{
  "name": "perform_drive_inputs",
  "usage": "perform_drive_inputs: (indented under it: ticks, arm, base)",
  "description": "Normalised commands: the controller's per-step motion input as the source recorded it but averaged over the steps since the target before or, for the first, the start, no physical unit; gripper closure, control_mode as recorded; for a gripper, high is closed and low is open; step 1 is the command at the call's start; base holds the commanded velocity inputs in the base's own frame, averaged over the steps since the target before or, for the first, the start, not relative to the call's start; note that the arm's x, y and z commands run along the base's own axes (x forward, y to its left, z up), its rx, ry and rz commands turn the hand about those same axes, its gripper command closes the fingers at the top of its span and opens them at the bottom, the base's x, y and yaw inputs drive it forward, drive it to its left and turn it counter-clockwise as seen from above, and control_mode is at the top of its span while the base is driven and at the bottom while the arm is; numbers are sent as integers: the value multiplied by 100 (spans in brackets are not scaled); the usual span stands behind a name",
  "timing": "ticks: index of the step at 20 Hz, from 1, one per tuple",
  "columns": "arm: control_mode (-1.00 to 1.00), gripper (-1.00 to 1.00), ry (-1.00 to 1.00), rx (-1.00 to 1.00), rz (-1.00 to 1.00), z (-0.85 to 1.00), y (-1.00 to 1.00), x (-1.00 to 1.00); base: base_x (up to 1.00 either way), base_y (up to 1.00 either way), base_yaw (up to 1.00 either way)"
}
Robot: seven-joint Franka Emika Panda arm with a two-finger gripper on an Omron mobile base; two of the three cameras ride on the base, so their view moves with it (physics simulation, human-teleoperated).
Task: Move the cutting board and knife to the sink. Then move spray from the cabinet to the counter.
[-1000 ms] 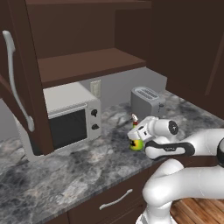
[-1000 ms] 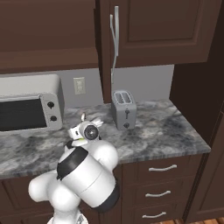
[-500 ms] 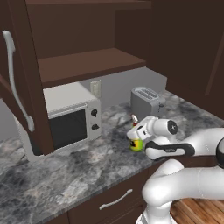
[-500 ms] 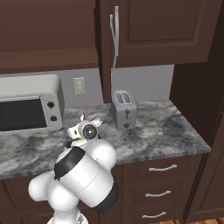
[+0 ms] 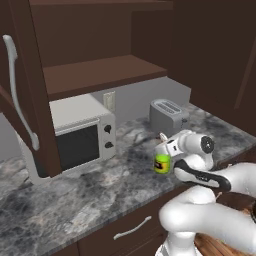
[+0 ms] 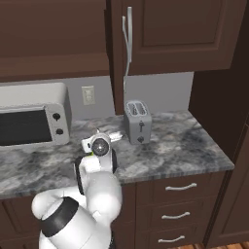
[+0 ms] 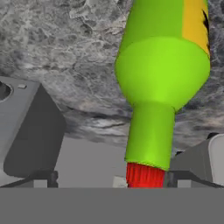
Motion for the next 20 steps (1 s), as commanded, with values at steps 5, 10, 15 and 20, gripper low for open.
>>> perform_drive_inputs:
  ticks: [5,10,15,20]
  arm:
    - [-100,-100,16,0,-8,-44,-28,-100]
    - [-100,-100,17,0,-5,-44,-4,-100]
    - [-100,-100,20,-7,0,-95,9,-100]
    - [-100,-100,2,5,0,32,0,-97]
  base:
    - [0,0,0]
    - [0,0,0]
    - [0,0,0]
    - [0,0,0]
